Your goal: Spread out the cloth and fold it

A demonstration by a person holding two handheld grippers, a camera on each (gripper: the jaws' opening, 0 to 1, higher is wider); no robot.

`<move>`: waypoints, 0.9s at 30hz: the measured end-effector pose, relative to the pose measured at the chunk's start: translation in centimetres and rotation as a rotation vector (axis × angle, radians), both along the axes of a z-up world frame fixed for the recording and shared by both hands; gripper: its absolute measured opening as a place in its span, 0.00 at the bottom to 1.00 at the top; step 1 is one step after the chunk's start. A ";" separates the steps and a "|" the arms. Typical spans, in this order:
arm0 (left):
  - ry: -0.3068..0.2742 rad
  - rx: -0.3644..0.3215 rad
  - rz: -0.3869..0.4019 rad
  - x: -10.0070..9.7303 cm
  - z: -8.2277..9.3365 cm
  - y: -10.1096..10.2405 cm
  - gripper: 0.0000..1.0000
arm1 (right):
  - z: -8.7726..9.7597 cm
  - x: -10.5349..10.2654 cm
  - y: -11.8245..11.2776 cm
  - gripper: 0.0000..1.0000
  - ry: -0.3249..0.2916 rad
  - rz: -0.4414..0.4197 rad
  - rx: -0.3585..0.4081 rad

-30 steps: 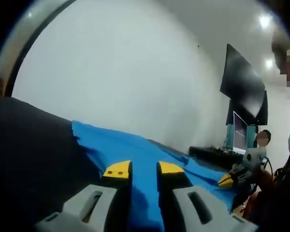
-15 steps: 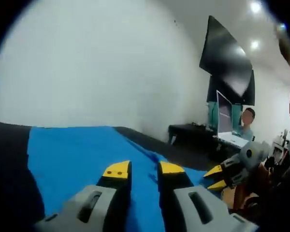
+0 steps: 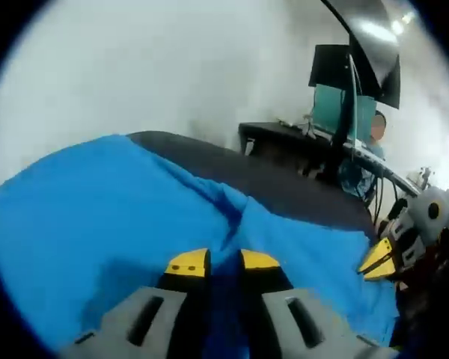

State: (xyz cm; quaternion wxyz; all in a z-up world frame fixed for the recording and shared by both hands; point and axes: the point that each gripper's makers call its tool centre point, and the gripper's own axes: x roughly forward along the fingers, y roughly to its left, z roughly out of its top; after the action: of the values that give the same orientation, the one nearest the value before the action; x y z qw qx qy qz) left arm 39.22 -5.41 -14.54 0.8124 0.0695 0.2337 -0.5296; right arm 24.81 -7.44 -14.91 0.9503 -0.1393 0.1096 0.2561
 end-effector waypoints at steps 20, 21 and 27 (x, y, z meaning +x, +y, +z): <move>-0.015 0.031 -0.056 -0.9 -0.8 -0.3 0.15 | 0.1 0.1 0.0 0.00 -0.032 -0.028 -0.058; 0.046 0.020 -0.063 -1.6 -0.5 -0.1 0.10 | 0.1 0.2 0.0 0.00 -0.034 -0.029 -0.057; 0.012 -0.065 -0.081 -4.6 3.7 2.2 0.08 | 0.1 0.3 0.1 0.00 -0.022 -0.035 -0.038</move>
State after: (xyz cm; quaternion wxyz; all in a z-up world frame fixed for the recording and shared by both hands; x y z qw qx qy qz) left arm 34.66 -3.20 -10.81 0.7909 0.0494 0.2181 -0.5696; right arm 25.08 -7.34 -14.85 0.9529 -0.1582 0.1064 0.2358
